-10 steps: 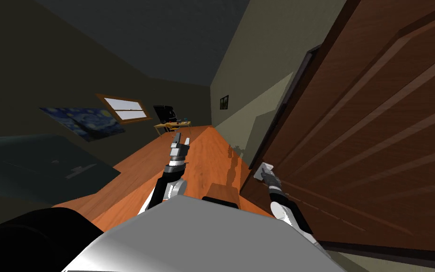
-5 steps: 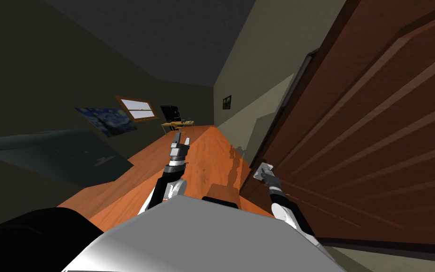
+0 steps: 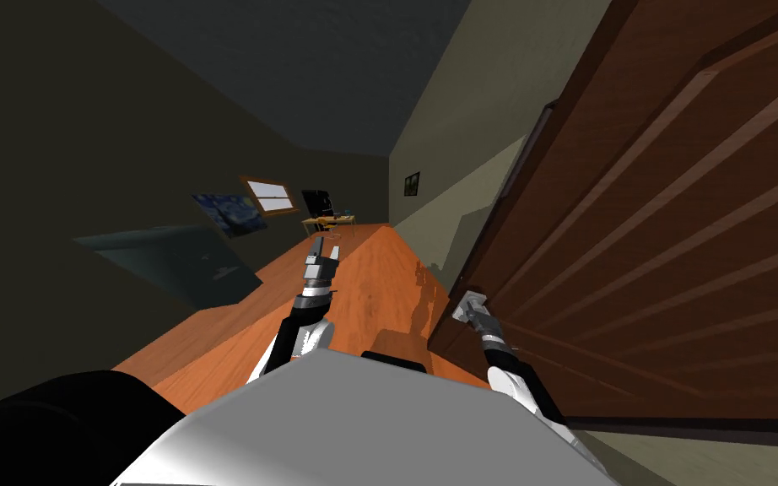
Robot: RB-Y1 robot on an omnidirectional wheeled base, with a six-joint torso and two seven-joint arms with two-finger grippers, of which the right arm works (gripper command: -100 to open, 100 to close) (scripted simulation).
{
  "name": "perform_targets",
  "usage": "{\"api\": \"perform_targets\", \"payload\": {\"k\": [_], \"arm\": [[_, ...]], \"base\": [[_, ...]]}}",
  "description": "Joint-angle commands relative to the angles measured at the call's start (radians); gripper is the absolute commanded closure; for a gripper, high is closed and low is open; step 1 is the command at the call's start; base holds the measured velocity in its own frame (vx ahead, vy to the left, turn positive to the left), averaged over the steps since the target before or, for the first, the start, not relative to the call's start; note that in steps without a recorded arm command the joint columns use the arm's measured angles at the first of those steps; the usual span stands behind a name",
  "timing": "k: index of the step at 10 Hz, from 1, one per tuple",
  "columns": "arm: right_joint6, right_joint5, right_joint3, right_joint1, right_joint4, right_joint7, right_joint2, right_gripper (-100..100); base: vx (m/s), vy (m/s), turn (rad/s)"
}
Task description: Pull the door open
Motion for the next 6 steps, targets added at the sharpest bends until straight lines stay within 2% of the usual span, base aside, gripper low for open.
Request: {"api": "perform_targets", "payload": {"k": [1, 3, 4, 5, 6], "arm": [[-0.006, 0.005, 0.011, 0.003, -0.004, -0.013, -0.01, 100], [-0.012, 0.01, 0.021, 0.006, -0.007, -0.028, -0.022, 100], [-0.006, 0.008, 0.019, 0.005, -0.006, -0.021, -0.016, 100], [-0.013, 0.012, 0.033, 0.012, -0.009, -0.034, -0.029, 100], [-0.016, 0.013, 0.036, 0.013, -0.01, -0.037, -0.032, 100]], "base": [[-0.217, -0.053, 0.117], [-0.19, -0.053, 0.107], [-0.087, -0.022, 0.039], [-0.104, 0.002, 0.118], [-0.178, -0.032, 0.102]]}}
